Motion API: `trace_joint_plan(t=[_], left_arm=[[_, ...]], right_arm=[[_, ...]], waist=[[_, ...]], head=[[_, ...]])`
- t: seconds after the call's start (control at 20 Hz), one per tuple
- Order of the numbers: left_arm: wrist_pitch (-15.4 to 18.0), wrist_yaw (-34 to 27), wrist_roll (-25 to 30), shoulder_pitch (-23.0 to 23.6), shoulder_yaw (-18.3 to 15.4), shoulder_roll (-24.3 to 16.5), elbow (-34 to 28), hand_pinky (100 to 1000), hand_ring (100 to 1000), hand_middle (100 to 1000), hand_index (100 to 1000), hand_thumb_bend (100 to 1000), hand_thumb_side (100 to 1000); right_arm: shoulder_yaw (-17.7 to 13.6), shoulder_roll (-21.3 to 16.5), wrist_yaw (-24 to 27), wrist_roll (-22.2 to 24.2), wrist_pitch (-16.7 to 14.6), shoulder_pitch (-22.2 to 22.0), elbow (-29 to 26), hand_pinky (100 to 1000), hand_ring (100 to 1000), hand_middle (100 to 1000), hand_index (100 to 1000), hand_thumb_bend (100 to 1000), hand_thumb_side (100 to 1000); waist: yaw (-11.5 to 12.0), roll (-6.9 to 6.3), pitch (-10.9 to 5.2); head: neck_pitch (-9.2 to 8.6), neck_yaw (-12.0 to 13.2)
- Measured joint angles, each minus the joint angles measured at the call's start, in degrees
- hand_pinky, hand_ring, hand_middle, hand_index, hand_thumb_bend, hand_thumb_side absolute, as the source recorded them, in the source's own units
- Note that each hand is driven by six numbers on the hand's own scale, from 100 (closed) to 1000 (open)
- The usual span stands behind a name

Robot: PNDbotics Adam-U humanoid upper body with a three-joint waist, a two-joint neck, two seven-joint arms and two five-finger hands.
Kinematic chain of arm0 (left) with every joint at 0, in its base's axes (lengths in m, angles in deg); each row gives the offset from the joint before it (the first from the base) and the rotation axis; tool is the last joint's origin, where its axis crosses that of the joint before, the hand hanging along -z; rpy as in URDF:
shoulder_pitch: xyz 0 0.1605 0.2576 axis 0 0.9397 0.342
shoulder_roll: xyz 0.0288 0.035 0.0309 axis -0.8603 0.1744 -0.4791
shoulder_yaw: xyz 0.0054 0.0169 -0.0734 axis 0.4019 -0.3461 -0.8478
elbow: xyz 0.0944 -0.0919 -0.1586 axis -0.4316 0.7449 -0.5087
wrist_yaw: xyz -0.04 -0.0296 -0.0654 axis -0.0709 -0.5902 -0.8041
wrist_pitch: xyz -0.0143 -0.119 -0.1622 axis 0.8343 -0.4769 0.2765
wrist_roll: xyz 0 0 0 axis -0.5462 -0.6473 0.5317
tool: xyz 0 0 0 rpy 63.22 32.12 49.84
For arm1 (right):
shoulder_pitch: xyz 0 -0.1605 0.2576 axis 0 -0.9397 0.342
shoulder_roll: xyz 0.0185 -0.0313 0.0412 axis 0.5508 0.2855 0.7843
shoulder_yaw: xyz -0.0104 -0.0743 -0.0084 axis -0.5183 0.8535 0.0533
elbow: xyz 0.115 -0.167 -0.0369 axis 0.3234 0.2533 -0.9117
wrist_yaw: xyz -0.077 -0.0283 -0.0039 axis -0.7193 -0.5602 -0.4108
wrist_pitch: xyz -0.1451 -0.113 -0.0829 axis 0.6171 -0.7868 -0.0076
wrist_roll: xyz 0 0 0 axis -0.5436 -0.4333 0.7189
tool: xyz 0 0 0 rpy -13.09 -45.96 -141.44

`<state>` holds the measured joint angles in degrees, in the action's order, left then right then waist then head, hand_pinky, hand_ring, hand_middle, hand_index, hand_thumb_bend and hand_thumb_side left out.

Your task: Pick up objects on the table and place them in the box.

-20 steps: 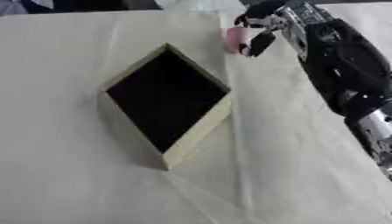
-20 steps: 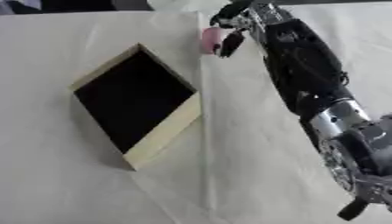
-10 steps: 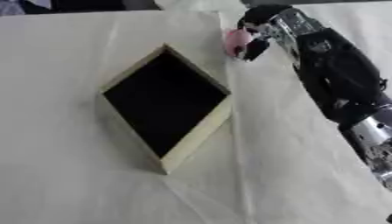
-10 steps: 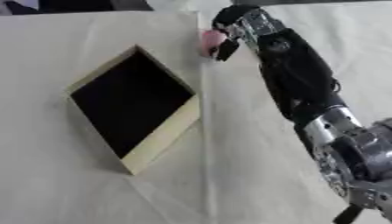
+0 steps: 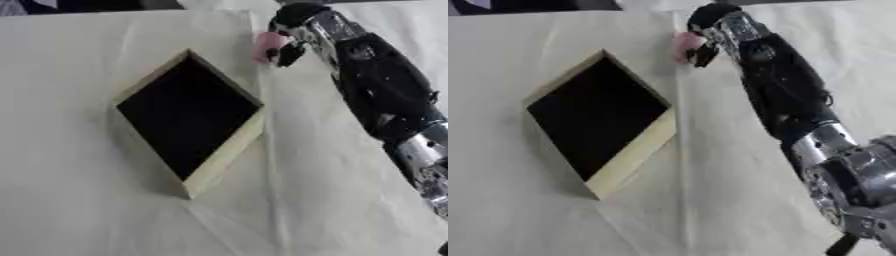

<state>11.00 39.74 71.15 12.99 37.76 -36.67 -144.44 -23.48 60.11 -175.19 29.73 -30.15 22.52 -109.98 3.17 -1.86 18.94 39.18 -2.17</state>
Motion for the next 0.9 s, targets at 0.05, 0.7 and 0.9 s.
trace_joint_plan(t=[0.05, 0.7, 0.9], left_arm=[[0.0, 0.0, 0.0, 0.0, 0.0, 0.0, 0.0, 706, 752, 772, 779, 100, 694], [-0.1, 0.0, 0.6, 0.0, 0.0, 0.0, 0.0, 707, 753, 772, 781, 100, 697], [-0.2, 0.1, 0.6, 0.0, 0.0, 0.0, 0.0, 707, 753, 773, 781, 100, 695]], right_arm=[[-0.1, 0.2, 1.3, 0.0, 0.0, 0.0, -0.1, 822, 717, 524, 724, 100, 100], [2.1, 0.0, 18.6, 4.6, 1.2, 0.7, -5.6, 772, 676, 506, 717, 100, 100], [4.4, -1.4, 22.9, 6.3, -0.4, 1.6, -9.7, 773, 674, 507, 715, 100, 100]], waist=[[0.0, 0.00, -0.01], [-0.5, 0.31, -1.25], [-0.6, 0.55, -1.47]], head=[[0.00, 0.0], [0.02, 0.3], [0.11, 0.6]])
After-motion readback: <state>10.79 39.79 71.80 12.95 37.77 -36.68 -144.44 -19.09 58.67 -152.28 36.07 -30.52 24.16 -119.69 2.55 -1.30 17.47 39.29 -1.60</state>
